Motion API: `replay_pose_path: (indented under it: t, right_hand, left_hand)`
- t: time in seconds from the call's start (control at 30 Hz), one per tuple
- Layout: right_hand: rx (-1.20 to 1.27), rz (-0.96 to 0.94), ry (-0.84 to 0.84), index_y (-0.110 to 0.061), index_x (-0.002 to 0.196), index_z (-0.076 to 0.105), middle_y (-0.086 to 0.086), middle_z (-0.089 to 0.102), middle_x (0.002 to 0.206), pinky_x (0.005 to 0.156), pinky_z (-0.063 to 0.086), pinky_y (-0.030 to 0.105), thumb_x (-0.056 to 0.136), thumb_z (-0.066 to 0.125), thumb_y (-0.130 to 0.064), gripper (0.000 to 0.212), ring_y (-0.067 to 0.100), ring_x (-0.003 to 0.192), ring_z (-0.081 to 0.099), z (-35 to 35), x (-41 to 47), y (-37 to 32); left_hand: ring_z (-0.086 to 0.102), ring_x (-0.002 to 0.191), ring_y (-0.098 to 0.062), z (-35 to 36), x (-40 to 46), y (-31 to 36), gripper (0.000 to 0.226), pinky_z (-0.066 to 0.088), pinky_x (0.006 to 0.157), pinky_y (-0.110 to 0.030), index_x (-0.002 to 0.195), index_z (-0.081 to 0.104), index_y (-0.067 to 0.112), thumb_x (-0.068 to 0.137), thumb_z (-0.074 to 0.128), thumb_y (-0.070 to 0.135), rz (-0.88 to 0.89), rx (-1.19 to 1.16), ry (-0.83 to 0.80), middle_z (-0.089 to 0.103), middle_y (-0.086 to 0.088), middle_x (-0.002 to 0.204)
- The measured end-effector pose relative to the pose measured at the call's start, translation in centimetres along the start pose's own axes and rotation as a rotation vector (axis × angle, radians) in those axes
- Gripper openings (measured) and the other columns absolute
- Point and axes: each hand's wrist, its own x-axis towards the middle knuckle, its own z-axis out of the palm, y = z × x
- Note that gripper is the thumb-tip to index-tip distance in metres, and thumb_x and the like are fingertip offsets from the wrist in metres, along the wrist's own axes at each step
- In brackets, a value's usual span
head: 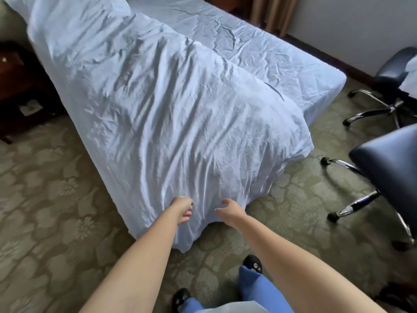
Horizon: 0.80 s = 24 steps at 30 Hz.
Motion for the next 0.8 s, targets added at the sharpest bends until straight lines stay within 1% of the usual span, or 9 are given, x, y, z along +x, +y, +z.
replay_pose_path:
  t: [0.13, 0.2, 0.33, 0.43, 0.5, 0.6, 0.67, 0.73, 0.8]
  right_hand:
    - [-0.008, -0.035, -0.056, -0.015, 0.146, 0.034, 0.008, 0.047, 0.141, 0.092, 0.043, 0.027, 0.092, 0.057, -0.029, 0.06, 0.023, 0.122, 0.051, -4.6, 3.2, -0.6]
    - [-0.032, -0.045, -0.089, -0.016, 0.146, 0.036, 0.008, 0.047, 0.14, 0.088, 0.043, 0.027, 0.093, 0.057, -0.031, 0.059, 0.023, 0.119, 0.053, -6.7, 4.8, -0.7]
    - [-0.13, -0.079, -0.124, -0.017, 0.144, 0.037, 0.008, 0.047, 0.141, 0.087, 0.042, 0.028, 0.093, 0.056, -0.034, 0.057, 0.023, 0.117, 0.054, -9.4, 7.8, -1.8]
    - [-0.198, -0.1, -0.162, -0.016, 0.144, 0.038, 0.008, 0.051, 0.137, 0.092, 0.045, 0.032, 0.094, 0.056, -0.032, 0.056, 0.024, 0.114, 0.056, -9.5, 9.2, -3.0]
    - [-0.258, -0.117, -0.181, -0.016, 0.144, 0.039, 0.009, 0.055, 0.133, 0.089, 0.047, 0.032, 0.094, 0.056, -0.03, 0.054, 0.024, 0.11, 0.059, -9.1, 10.0, -3.9]
    - [-0.302, -0.14, -0.204, -0.017, 0.144, 0.036, 0.01, 0.054, 0.134, 0.087, 0.049, 0.032, 0.095, 0.055, -0.027, 0.054, 0.024, 0.111, 0.06, -8.6, 11.4, -4.6]
    - [-0.448, -0.192, -0.23, -0.017, 0.146, 0.033, 0.009, 0.048, 0.14, 0.088, 0.047, 0.031, 0.094, 0.056, -0.028, 0.057, 0.025, 0.116, 0.056, -8.4, 12.7, -4.6]
    - [-0.649, -0.247, -0.273, -0.019, 0.147, 0.03, 0.006, 0.037, 0.148, 0.095, 0.043, 0.033, 0.093, 0.057, -0.028, 0.061, 0.026, 0.127, 0.047, -8.3, 14.0, -3.9]
    - [-0.783, -0.284, -0.313, -0.02, 0.147, 0.03, 0.003, 0.031, 0.15, 0.099, 0.042, 0.036, 0.091, 0.059, -0.026, 0.063, 0.026, 0.131, 0.041, -8.5, 15.4, -3.1]
  left_hand:
    - [0.046, 0.066, -0.016, 3.0, 0.8, 2.6, 0.01, 0.042, 0.063, -0.029, 0.093, 0.053, 0.013, 0.096, 0.044, 0.013, -0.003, -0.044, 0.028, 0.05, -0.003, 0.078]
    - [0.05, 0.073, -0.017, 4.3, 1.1, 3.4, 0.008, 0.045, 0.068, -0.03, 0.099, 0.054, 0.013, 0.095, 0.047, 0.015, -0.015, -0.068, 0.046, 0.052, -0.003, 0.084]
    - [0.053, 0.083, -0.021, 6.0, 1.8, 4.4, 0.01, 0.047, 0.076, -0.033, 0.087, 0.053, 0.015, 0.095, 0.047, 0.013, -0.049, -0.139, 0.091, 0.053, -0.006, 0.088]
    - [0.053, 0.094, -0.024, 6.3, 2.3, 4.6, 0.005, 0.046, 0.081, -0.034, 0.1, 0.051, 0.013, 0.096, 0.047, 0.013, -0.099, -0.17, 0.115, 0.054, -0.007, 0.094]
    - [0.053, 0.089, -0.023, 6.0, 3.4, 4.6, 0.007, 0.046, 0.076, -0.032, 0.102, 0.051, 0.013, 0.096, 0.047, 0.013, -0.114, -0.196, 0.122, 0.052, -0.007, 0.091]
    - [0.046, 0.067, -0.018, 5.8, 6.0, 5.0, 0.01, 0.041, 0.059, -0.027, 0.1, 0.054, 0.012, 0.093, 0.048, 0.01, -0.121, -0.24, 0.155, 0.049, -0.006, 0.08]
    - [0.044, 0.064, -0.018, 6.1, 8.2, 4.9, 0.018, 0.038, 0.057, -0.025, 0.106, 0.058, 0.01, 0.09, 0.05, 0.009, -0.112, -0.253, 0.177, 0.05, -0.007, 0.079]
    - [0.05, 0.078, -0.02, 7.0, 9.6, 4.7, 0.032, 0.043, 0.067, -0.027, 0.119, 0.055, 0.012, 0.088, 0.055, 0.008, -0.094, -0.268, 0.159, 0.056, -0.009, 0.094]
    - [0.052, 0.093, -0.022, 8.1, 10.8, 4.2, 0.046, 0.045, 0.077, -0.03, 0.129, 0.048, 0.016, 0.086, 0.059, 0.007, -0.091, -0.293, 0.153, 0.055, -0.007, 0.112]
